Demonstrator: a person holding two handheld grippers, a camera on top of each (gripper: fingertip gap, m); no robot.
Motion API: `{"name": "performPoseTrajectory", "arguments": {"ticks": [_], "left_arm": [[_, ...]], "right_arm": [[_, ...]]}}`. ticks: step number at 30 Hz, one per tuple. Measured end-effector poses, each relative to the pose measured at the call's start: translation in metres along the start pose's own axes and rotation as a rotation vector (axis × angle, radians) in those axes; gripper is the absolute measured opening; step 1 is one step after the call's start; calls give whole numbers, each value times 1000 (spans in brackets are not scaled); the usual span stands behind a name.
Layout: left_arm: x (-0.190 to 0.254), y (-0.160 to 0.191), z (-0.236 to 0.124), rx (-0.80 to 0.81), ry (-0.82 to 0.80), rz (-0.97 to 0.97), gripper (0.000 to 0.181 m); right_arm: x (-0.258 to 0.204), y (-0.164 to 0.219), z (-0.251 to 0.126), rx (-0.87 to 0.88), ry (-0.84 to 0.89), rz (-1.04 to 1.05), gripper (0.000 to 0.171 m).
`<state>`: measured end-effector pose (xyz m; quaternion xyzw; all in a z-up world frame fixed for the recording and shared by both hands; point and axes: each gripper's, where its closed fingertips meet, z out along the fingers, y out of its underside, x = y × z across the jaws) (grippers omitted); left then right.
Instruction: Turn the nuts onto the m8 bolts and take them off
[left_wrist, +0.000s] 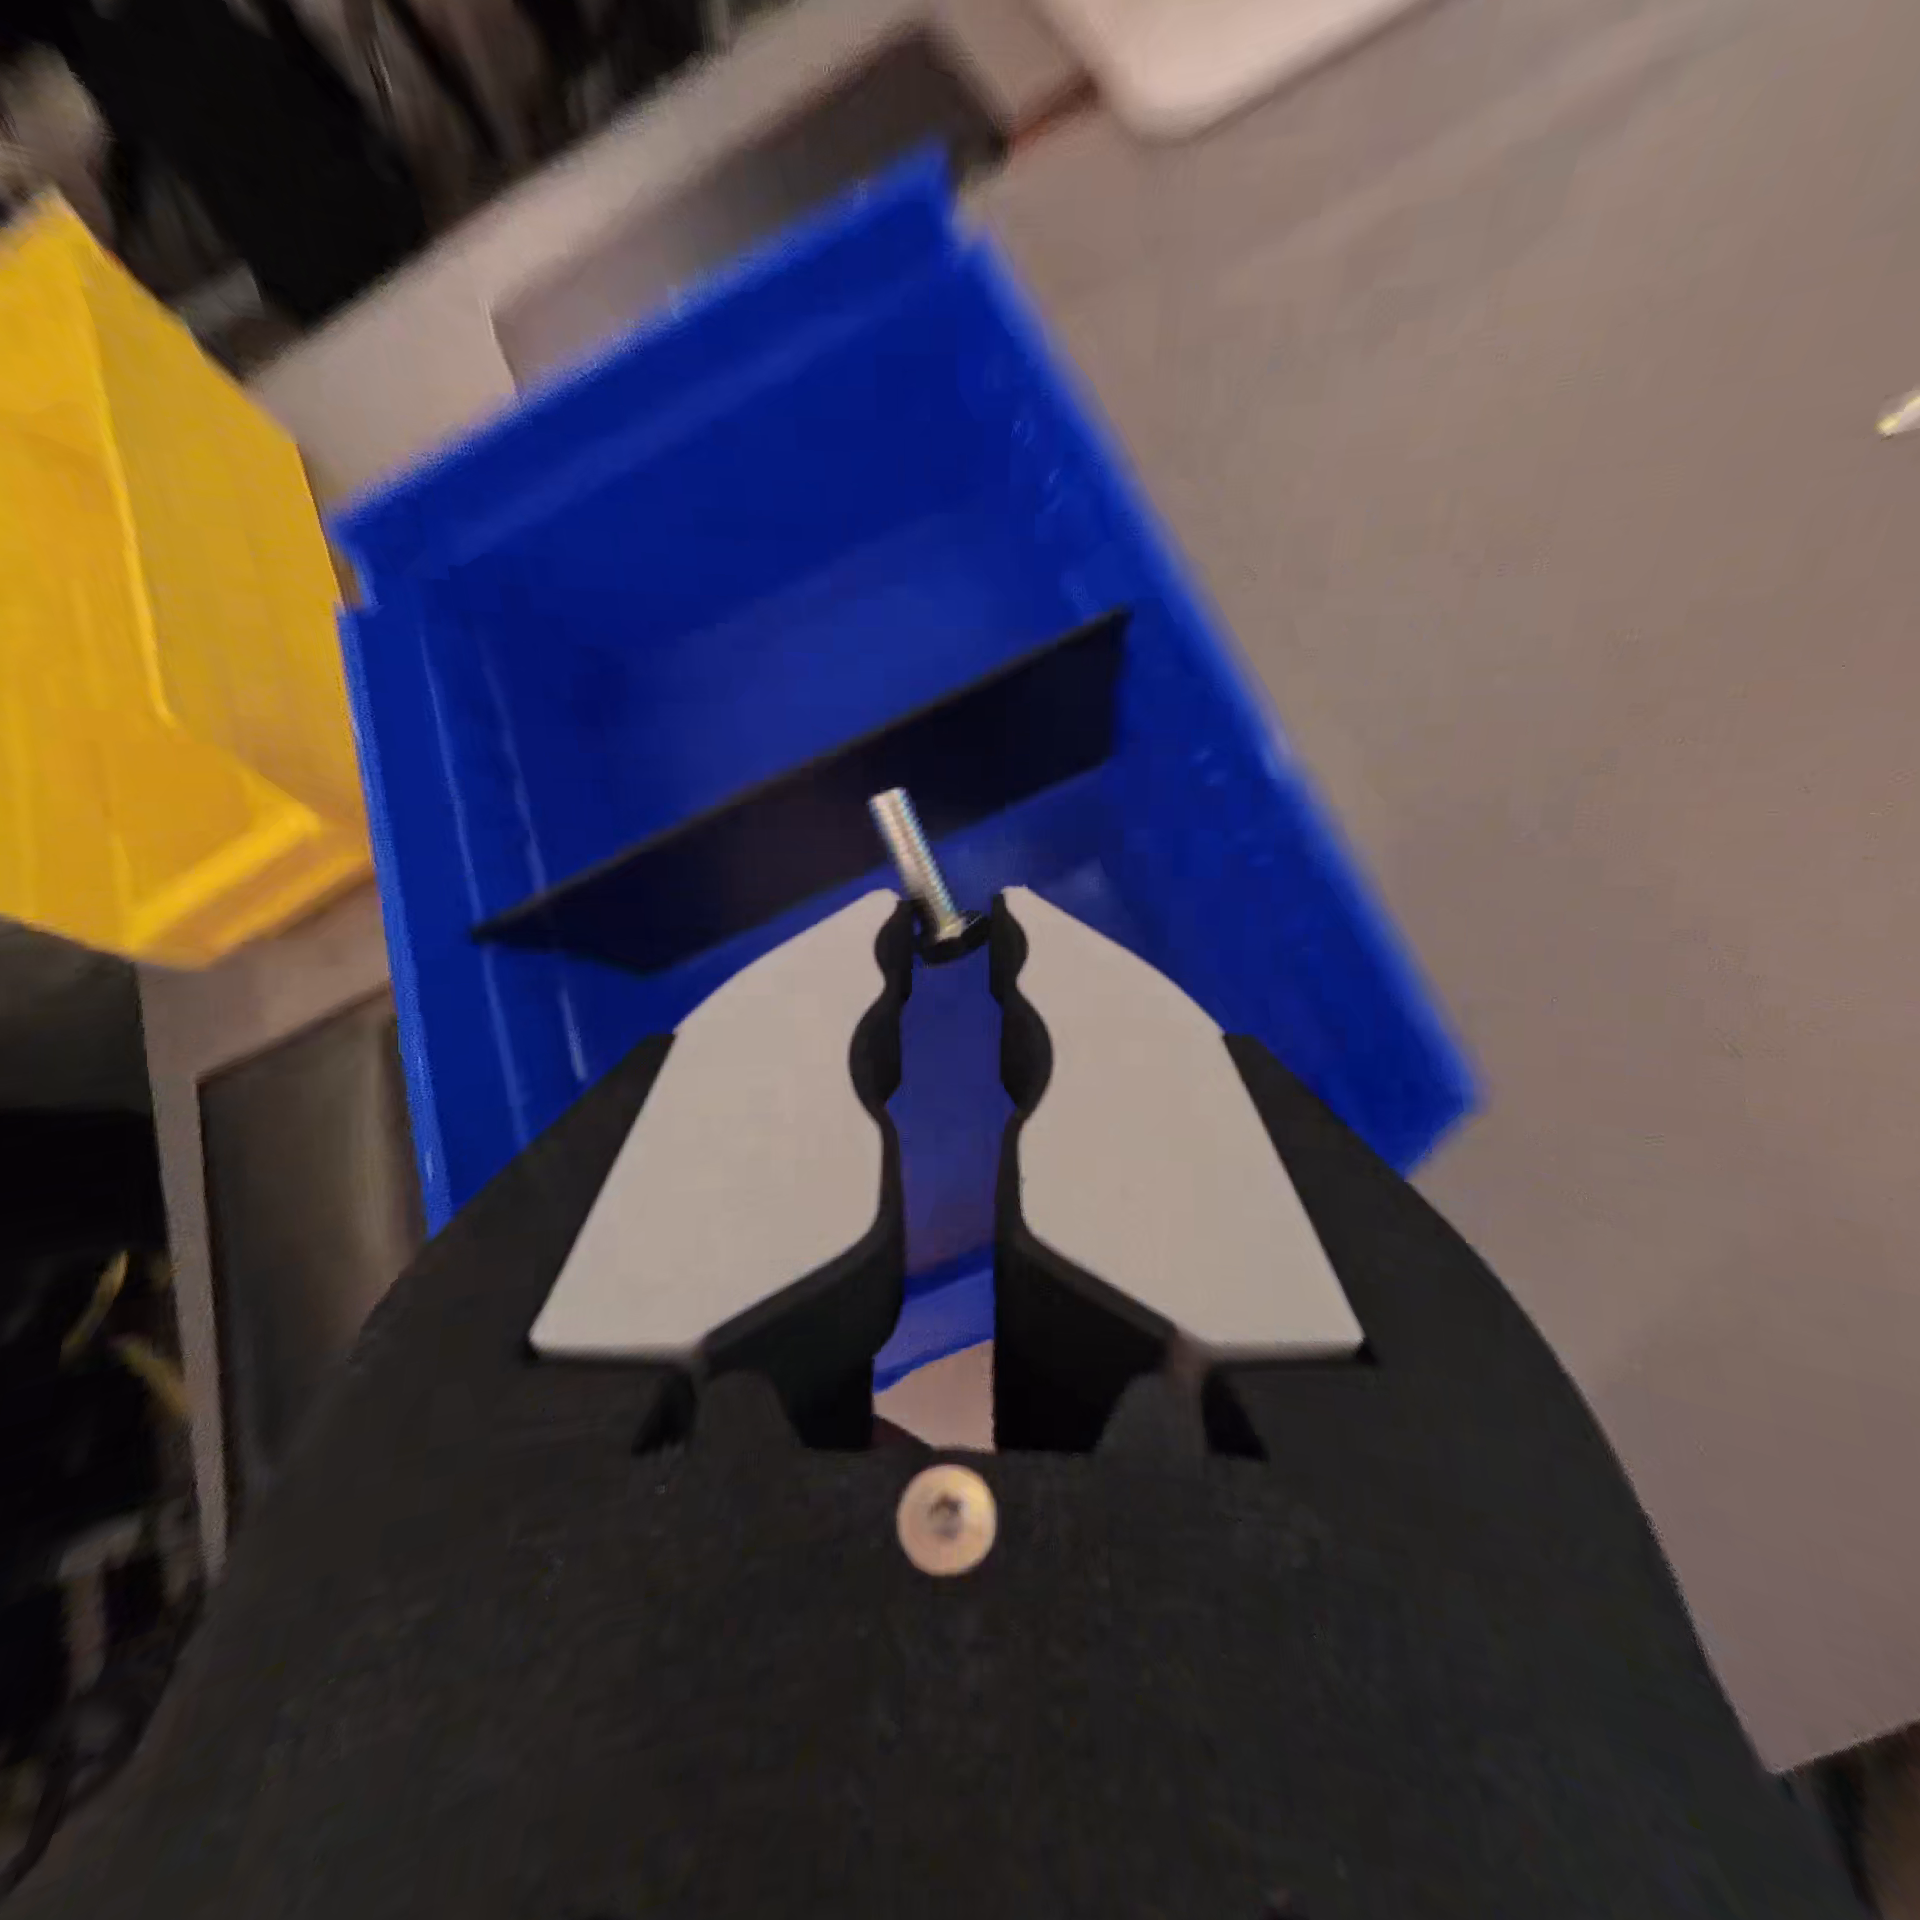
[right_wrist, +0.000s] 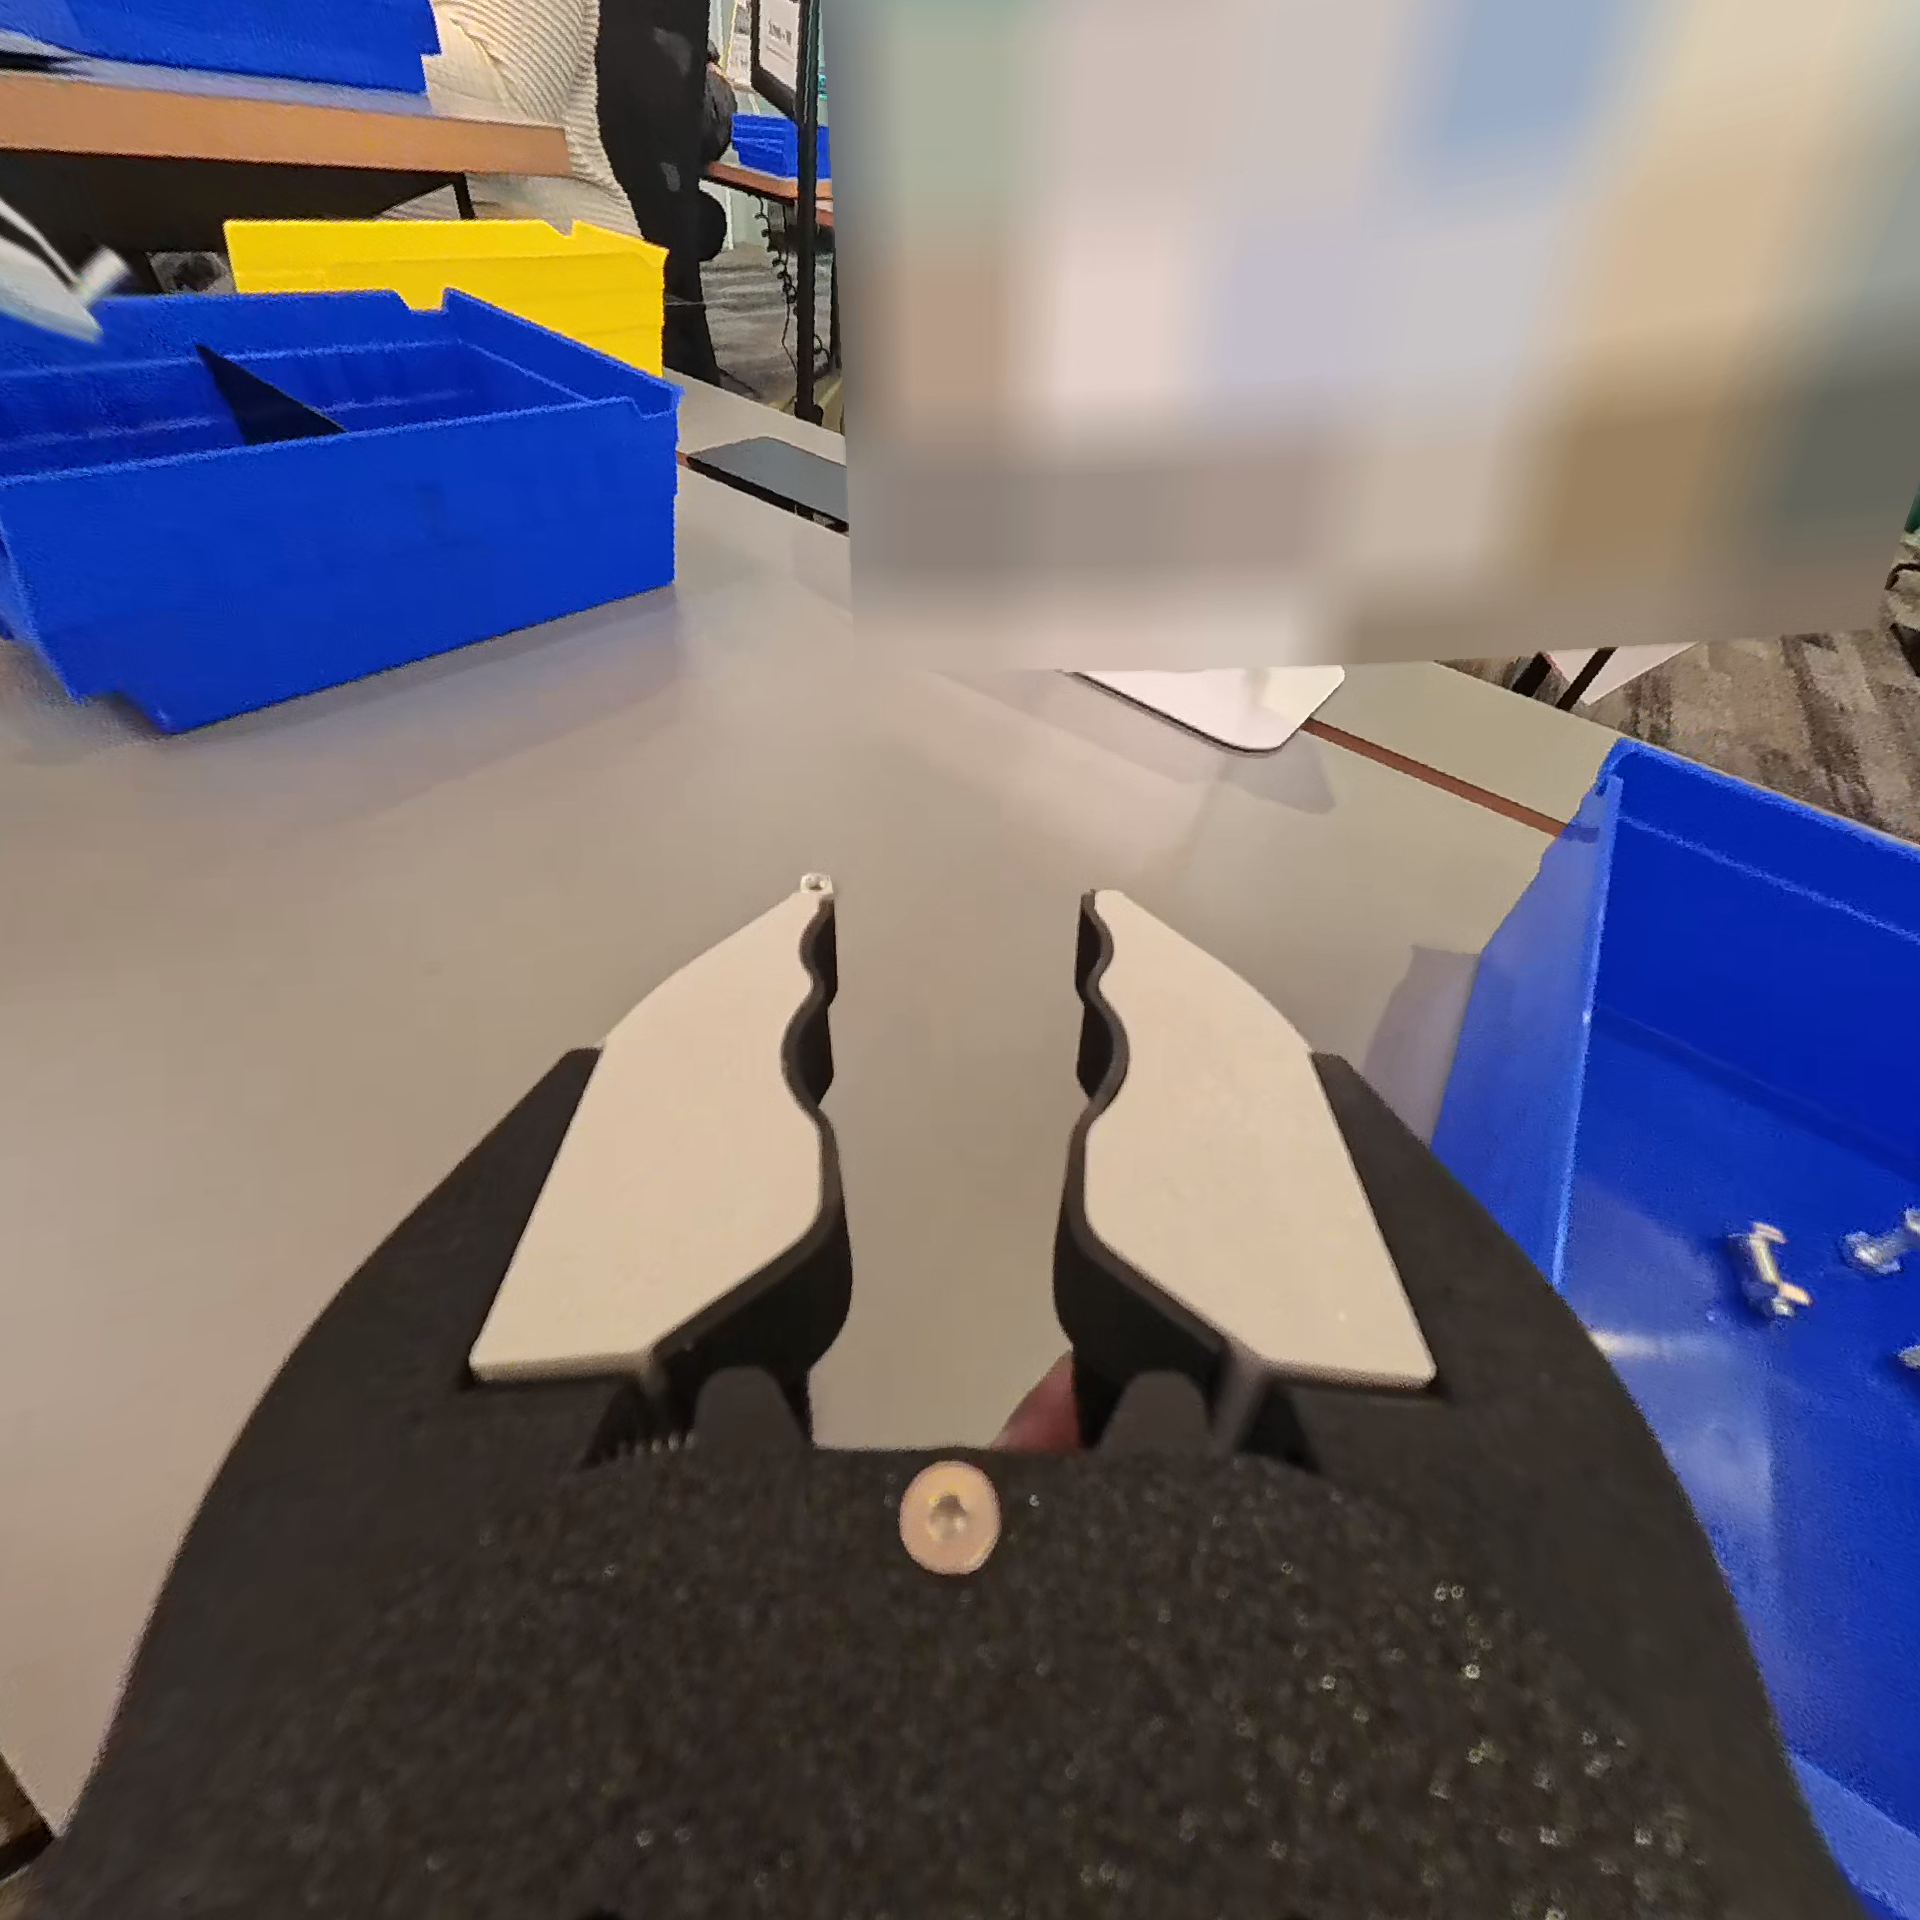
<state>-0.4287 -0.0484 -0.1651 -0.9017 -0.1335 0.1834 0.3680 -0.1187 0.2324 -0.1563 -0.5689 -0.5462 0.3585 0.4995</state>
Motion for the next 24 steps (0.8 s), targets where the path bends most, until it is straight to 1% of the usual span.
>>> {"name": "performPoseTrajectory", "arguments": {"ticks": [2,4,6,8,11,13,16,19,24], "left_arm": [[26,-27,-27,184,-1,37,14],[58,-46,-50,347,30,18,14],[99,-56,-63,490,126,-13,14],[137,-55,-64,567,205,-25,14],[175,-44,-48,595,259,-16,14],[193,-38,-41,605,323,-26,14],[205,-35,-30,604,390,-23,14],[211,-34,-21,608,432,-1,14],[219,-31,-9,606,472,4,14]], "right_arm": [[0,-4,-1,4,1,-14,44],[0,-6,-2,4,0,-28,45],[-2,-6,-3,2,-3,-29,45],[-5,-2,-5,-14,-12,-21,46],[-15,14,-6,-93,-39,-3,48],[-24,31,-7,-194,-70,18,53],[-33,52,-6,-292,-104,27,57],[-42,57,-5,-327,-125,17,60],[-51,52,-2,-306,-127,7,61]]}}
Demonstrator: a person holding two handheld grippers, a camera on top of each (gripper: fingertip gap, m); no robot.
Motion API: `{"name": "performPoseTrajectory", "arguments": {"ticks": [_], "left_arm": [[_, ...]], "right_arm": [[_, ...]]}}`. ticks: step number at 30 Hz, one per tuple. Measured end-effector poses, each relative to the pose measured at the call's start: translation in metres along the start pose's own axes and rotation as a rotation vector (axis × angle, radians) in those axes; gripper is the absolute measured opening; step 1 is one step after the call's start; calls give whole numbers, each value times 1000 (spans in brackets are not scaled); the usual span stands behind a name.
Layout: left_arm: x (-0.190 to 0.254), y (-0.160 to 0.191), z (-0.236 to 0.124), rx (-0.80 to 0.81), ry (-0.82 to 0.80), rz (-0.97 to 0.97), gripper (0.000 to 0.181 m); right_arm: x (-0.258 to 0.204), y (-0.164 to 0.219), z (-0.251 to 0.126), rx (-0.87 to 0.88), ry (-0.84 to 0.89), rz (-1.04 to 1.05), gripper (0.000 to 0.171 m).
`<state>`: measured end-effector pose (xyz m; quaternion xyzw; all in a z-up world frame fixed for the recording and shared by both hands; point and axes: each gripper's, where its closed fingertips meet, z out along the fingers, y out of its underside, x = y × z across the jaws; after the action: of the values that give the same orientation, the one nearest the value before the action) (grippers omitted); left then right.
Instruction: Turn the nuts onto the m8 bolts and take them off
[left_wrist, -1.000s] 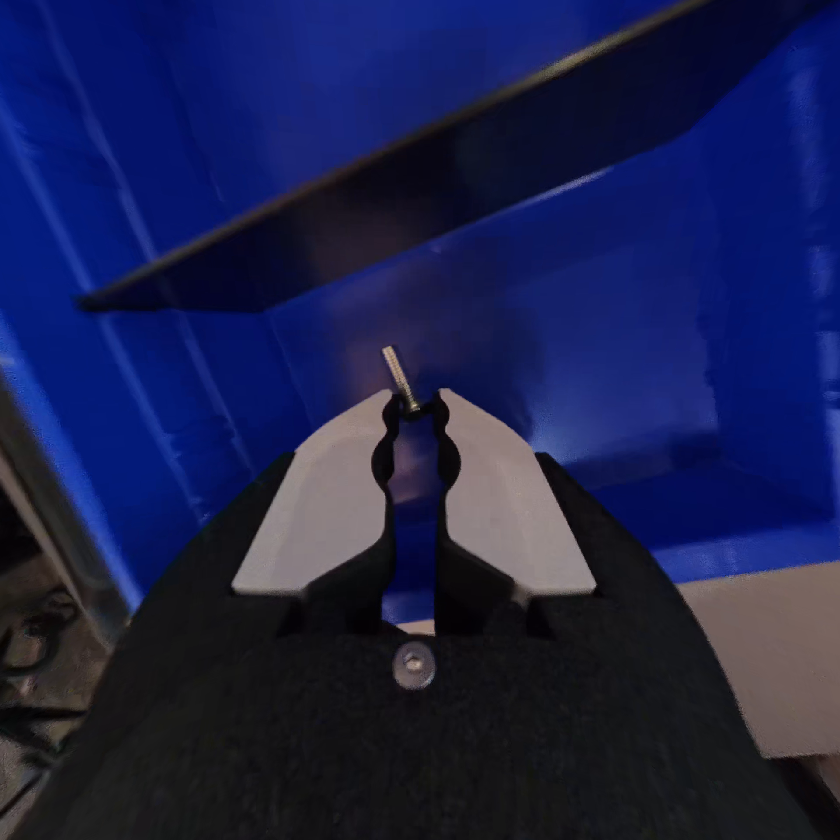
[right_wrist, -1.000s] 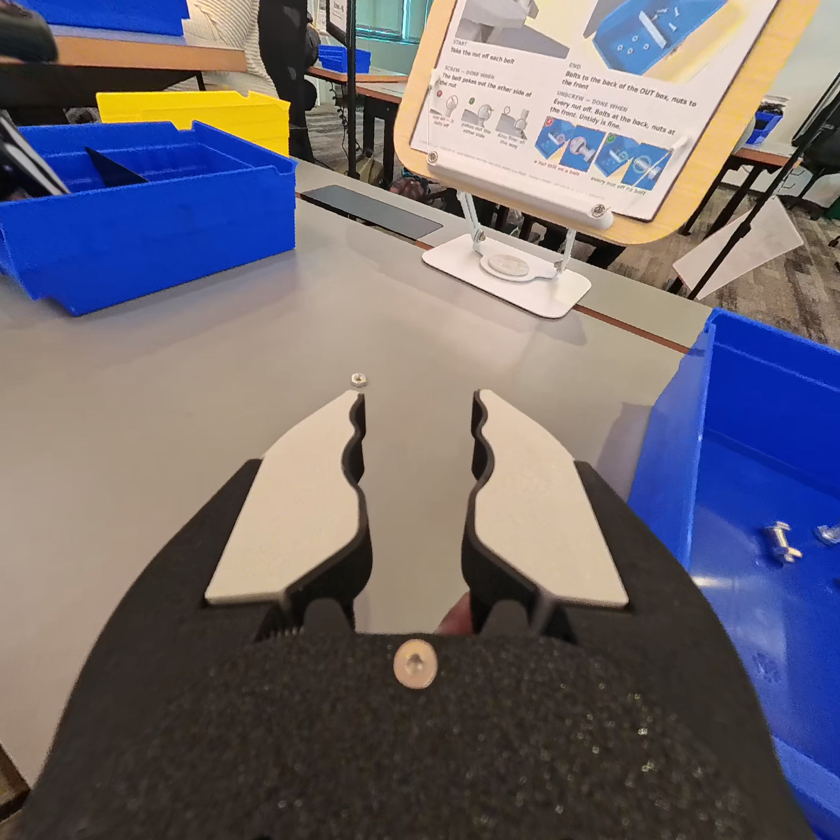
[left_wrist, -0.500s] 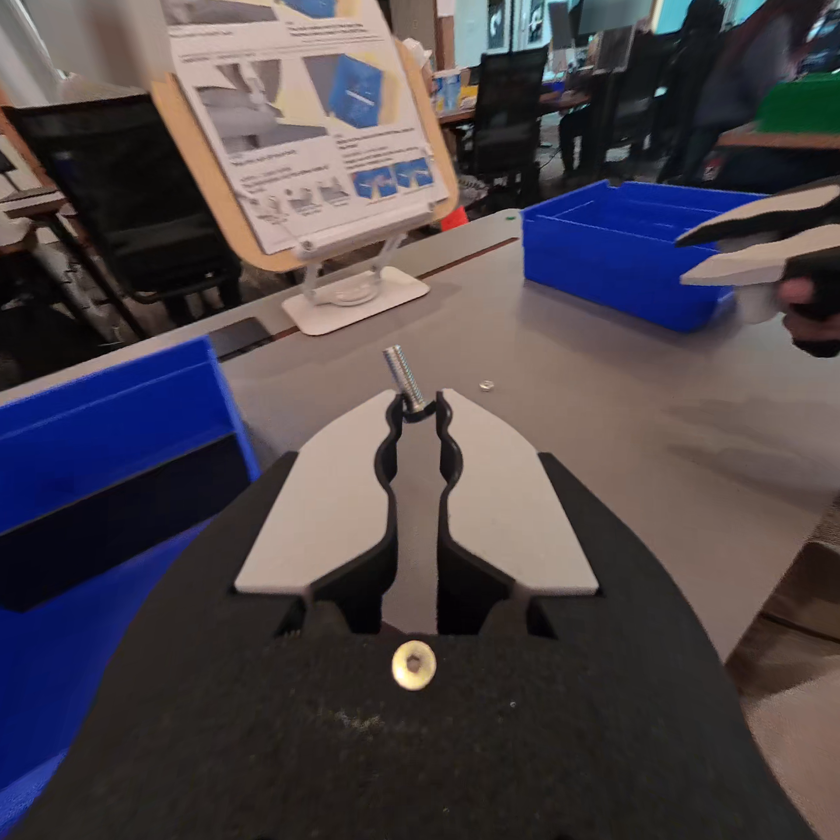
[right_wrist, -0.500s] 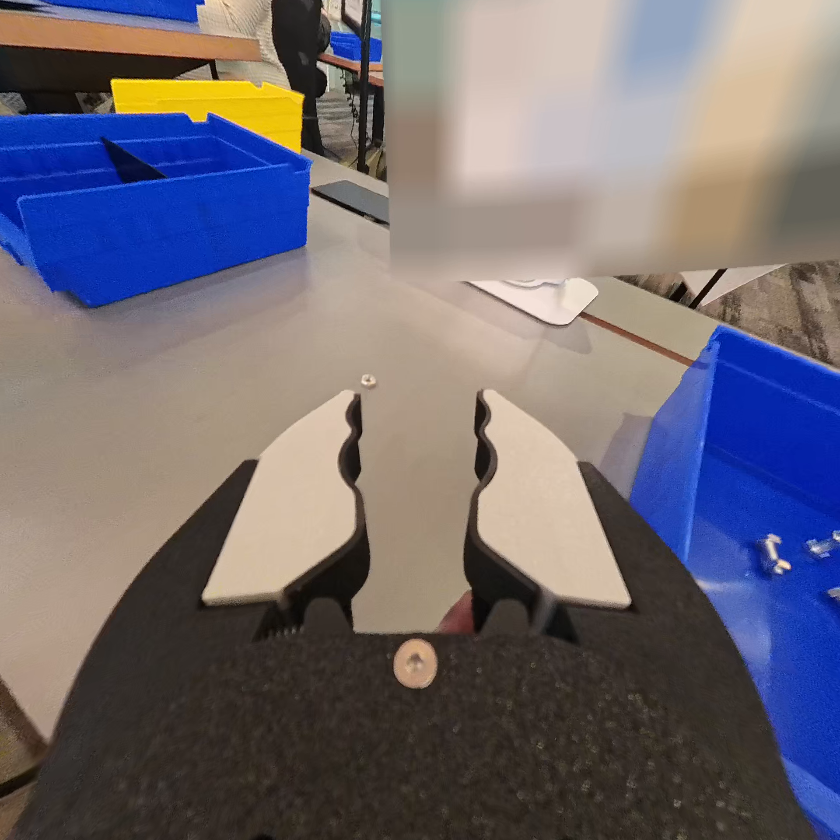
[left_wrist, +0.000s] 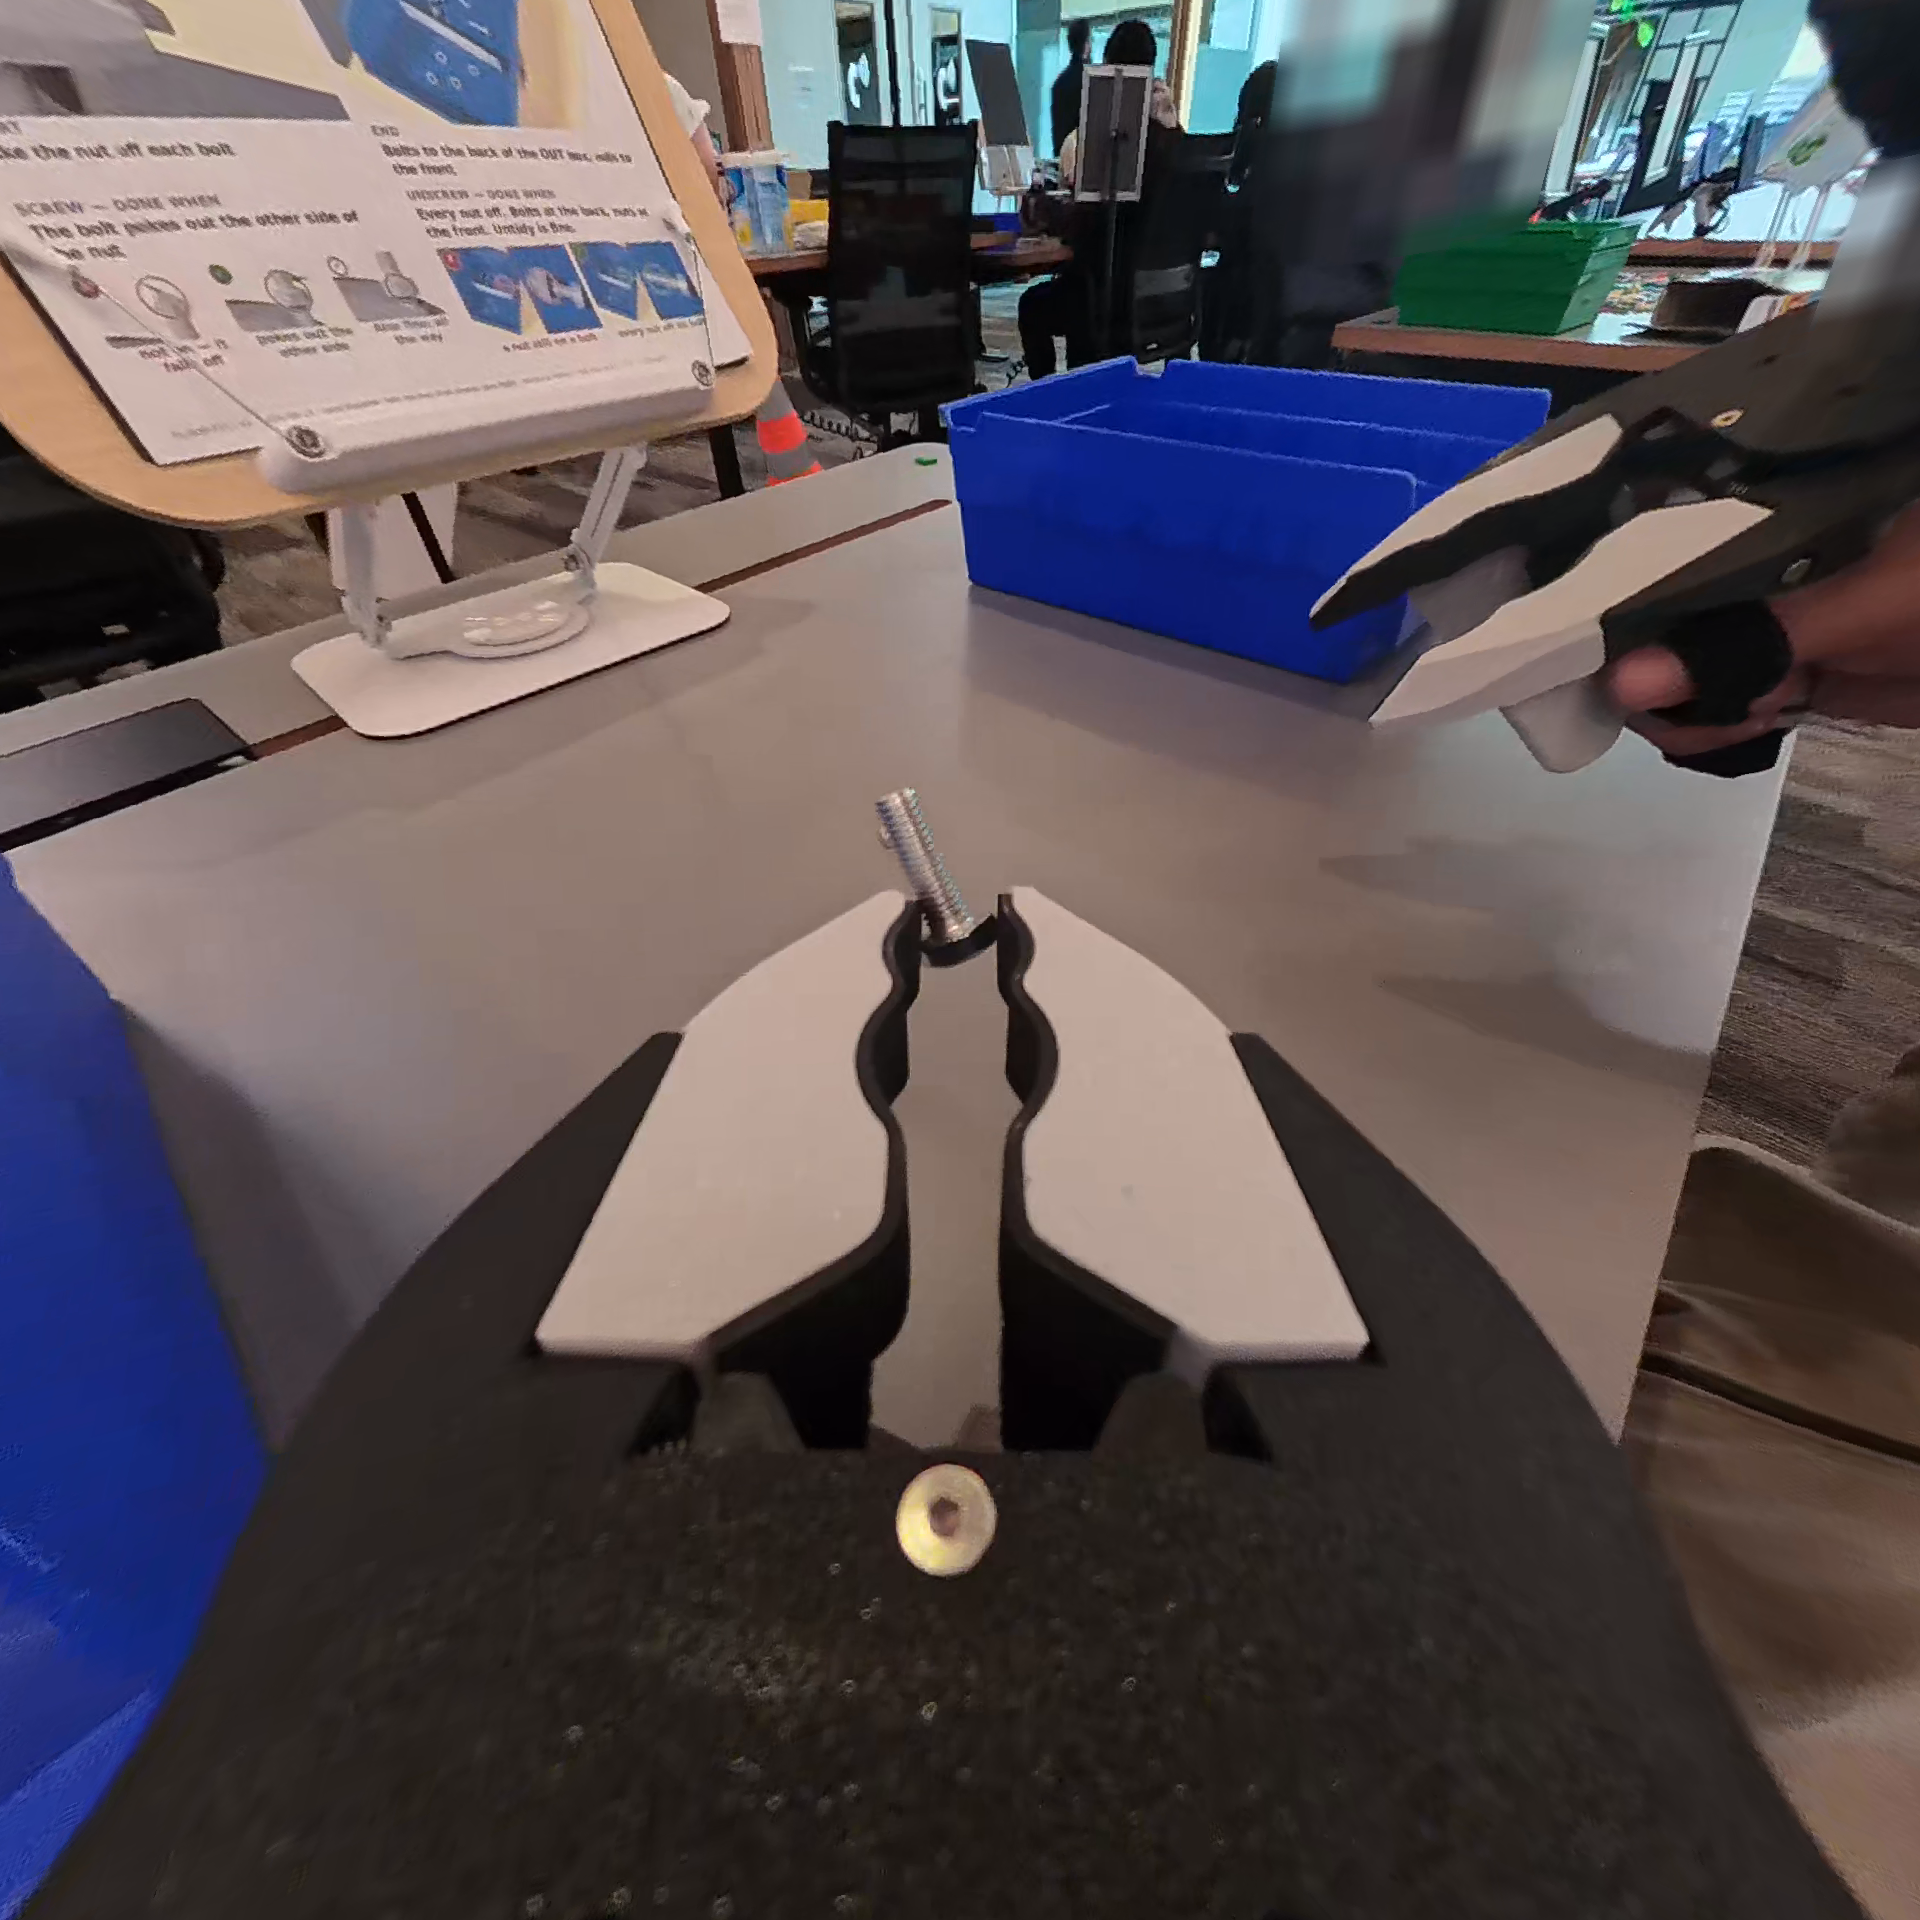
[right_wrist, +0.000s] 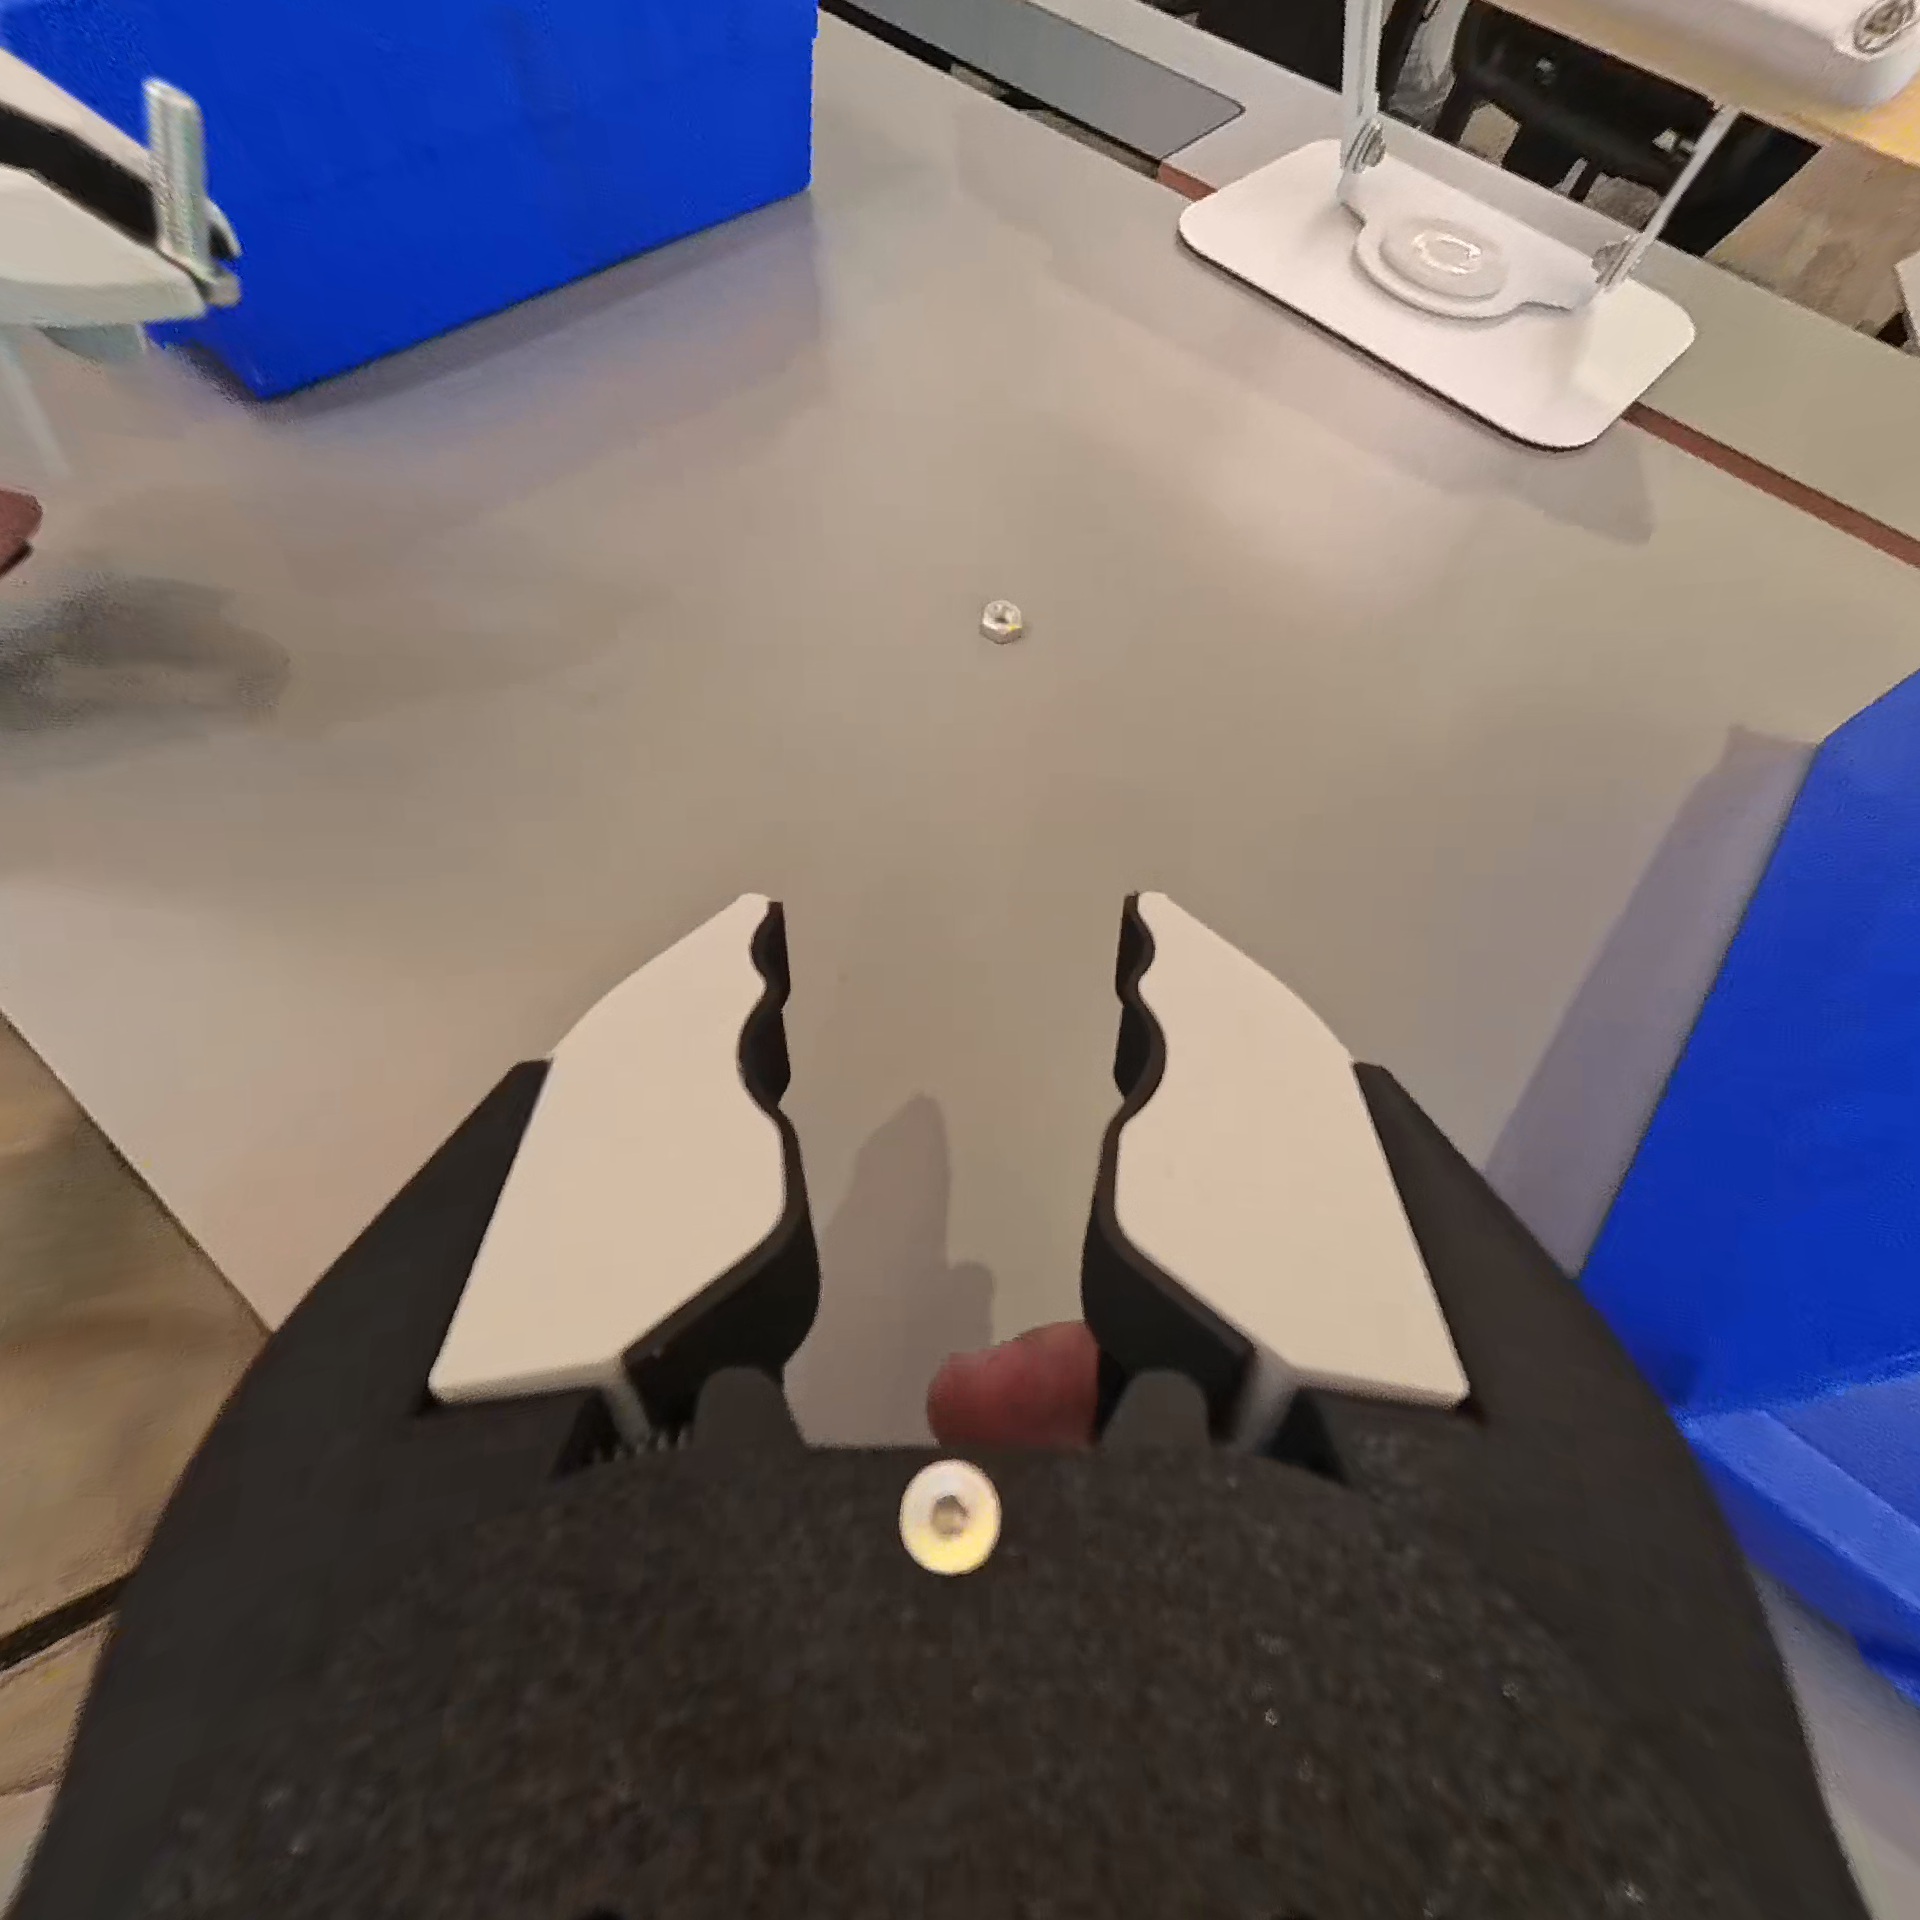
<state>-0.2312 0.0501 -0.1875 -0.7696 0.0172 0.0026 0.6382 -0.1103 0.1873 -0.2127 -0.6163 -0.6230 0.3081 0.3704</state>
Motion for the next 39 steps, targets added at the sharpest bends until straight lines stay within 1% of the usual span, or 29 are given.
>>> {"name": "performPoseTrajectory", "arguments": {"ticks": [5,7,9,13,17,21,24,26,28,30,32,33,36,37,39], "left_arm": [[0,-1,5,26,4,-6,14],[-1,0,5,23,-7,8,14],[-3,-1,2,31,-6,3,14],[-3,4,1,36,15,-69,14],[3,7,1,33,29,-47,14],[12,7,3,30,64,-31,14],[15,9,6,16,77,-20,14],[15,9,8,13,93,-28,14],[12,9,10,7,105,-36,14],[8,8,10,12,112,-47,14],[4,9,12,-1,128,-45,14],[2,8,15,-4,134,-34,14],[-3,2,22,-8,169,13,14],[-3,-2,26,-7,194,26,14],[-3,-12,31,-2,222,56,14]], "right_arm": [[-1,0,17,-44,-8,-53,60],[4,-8,28,-56,8,-100,58],[8,-15,45,-82,-8,-116,54],[13,-24,90,-164,-58,-164,54],[18,-22,134,-260,-112,-247,48],[12,-19,158,-327,-212,-240,47],[11,-17,167,-363,-238,-247,44],[9,-16,168,-371,-260,-227,38],[9,-15,168,-364,-276,-205,15],[10,-15,168,-368,-284,-192,15],[10,-15,163,-361,-281,-227,14],[8,-20,158,-327,-293,-244,14],[-5,-54,122,-143,-336,-299,14],[-9,-68,106,-60,-340,-316,14],[-21,-96,65,158,-362,-340,14]]}}
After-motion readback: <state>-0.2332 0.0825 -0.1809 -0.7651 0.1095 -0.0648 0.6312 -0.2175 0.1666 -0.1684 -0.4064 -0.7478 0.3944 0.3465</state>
